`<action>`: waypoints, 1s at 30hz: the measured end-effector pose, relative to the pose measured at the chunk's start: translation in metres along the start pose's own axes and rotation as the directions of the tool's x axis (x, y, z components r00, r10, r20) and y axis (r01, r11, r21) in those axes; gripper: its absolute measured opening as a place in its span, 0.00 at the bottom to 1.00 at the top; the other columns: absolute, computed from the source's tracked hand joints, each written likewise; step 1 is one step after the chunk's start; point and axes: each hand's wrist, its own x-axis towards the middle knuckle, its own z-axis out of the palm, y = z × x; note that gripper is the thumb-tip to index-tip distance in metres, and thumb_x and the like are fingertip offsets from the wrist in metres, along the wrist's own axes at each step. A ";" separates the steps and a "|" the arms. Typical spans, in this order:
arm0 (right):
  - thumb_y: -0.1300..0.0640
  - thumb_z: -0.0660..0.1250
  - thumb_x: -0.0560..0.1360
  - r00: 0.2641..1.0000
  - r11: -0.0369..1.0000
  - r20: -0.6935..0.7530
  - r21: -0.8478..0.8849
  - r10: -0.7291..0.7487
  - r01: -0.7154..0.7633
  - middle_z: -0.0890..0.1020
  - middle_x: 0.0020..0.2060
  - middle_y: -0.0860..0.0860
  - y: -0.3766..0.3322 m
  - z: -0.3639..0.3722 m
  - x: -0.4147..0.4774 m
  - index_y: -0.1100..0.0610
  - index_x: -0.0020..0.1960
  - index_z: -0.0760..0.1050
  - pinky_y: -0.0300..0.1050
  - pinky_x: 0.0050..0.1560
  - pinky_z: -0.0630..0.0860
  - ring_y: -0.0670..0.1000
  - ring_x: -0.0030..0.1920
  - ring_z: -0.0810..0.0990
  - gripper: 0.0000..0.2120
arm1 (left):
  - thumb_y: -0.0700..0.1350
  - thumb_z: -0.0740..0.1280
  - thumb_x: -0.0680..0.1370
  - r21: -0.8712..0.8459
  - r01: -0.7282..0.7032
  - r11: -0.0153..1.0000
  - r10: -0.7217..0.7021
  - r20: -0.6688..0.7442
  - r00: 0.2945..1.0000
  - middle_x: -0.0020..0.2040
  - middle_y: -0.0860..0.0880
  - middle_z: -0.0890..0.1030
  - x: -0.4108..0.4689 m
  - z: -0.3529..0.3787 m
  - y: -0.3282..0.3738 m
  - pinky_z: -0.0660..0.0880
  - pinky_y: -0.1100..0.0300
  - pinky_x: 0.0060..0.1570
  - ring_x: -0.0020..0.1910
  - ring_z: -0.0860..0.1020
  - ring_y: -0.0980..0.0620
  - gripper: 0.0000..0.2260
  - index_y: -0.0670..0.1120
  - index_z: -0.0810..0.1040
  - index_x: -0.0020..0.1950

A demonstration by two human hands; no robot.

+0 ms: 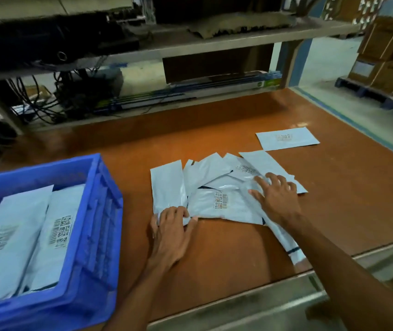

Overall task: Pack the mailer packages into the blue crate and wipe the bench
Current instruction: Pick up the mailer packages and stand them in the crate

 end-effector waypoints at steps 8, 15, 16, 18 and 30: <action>0.36 0.52 0.77 0.983 0.983 0.010 0.000 -0.184 0.184 0.65 0.75 0.53 -0.040 -0.001 -0.051 0.47 0.75 0.63 0.62 0.72 0.55 0.57 0.74 0.61 0.29 | 0.65 0.49 0.81 0.061 0.148 0.987 -0.153 0.081 0.985 0.79 0.52 0.57 0.021 -0.010 -0.013 0.52 0.40 0.72 0.79 0.49 0.45 0.25 0.59 0.60 0.77; 0.45 0.46 0.84 0.914 0.928 0.161 0.081 -0.372 0.363 0.57 0.79 0.50 -0.101 0.014 -0.051 0.42 0.79 0.49 0.61 0.73 0.58 0.59 0.76 0.57 0.24 | 0.67 0.35 0.77 0.195 0.071 0.978 -0.112 0.211 0.971 0.81 0.55 0.49 -0.012 -0.002 -0.023 0.43 0.44 0.76 0.80 0.44 0.47 0.31 0.61 0.49 0.79; 0.47 0.47 0.83 0.931 0.947 0.173 0.061 -0.322 0.316 0.58 0.78 0.51 -0.104 0.013 -0.048 0.43 0.79 0.50 0.62 0.71 0.60 0.60 0.75 0.59 0.24 | 0.67 0.36 0.77 0.196 0.058 0.979 -0.096 0.188 0.978 0.81 0.55 0.52 -0.022 -0.003 -0.025 0.46 0.44 0.76 0.80 0.46 0.47 0.32 0.61 0.53 0.79; 0.45 0.48 0.83 0.941 0.967 0.222 0.059 -0.254 0.247 0.59 0.78 0.54 -0.118 0.009 -0.043 0.45 0.79 0.52 0.65 0.70 0.58 0.63 0.73 0.60 0.25 | 0.67 0.41 0.76 0.181 0.066 0.981 -0.094 0.152 0.984 0.78 0.55 0.60 -0.037 -0.007 -0.026 0.53 0.45 0.74 0.78 0.53 0.48 0.30 0.61 0.61 0.76; 0.35 0.42 0.81 0.918 0.941 0.208 0.115 -0.336 0.319 0.55 0.79 0.51 -0.131 0.026 -0.037 0.42 0.79 0.46 0.61 0.69 0.60 0.59 0.75 0.59 0.29 | 0.68 0.41 0.77 0.197 0.092 0.976 -0.122 0.144 0.982 0.80 0.53 0.58 -0.022 -0.005 -0.035 0.45 0.44 0.76 0.80 0.50 0.45 0.32 0.59 0.59 0.78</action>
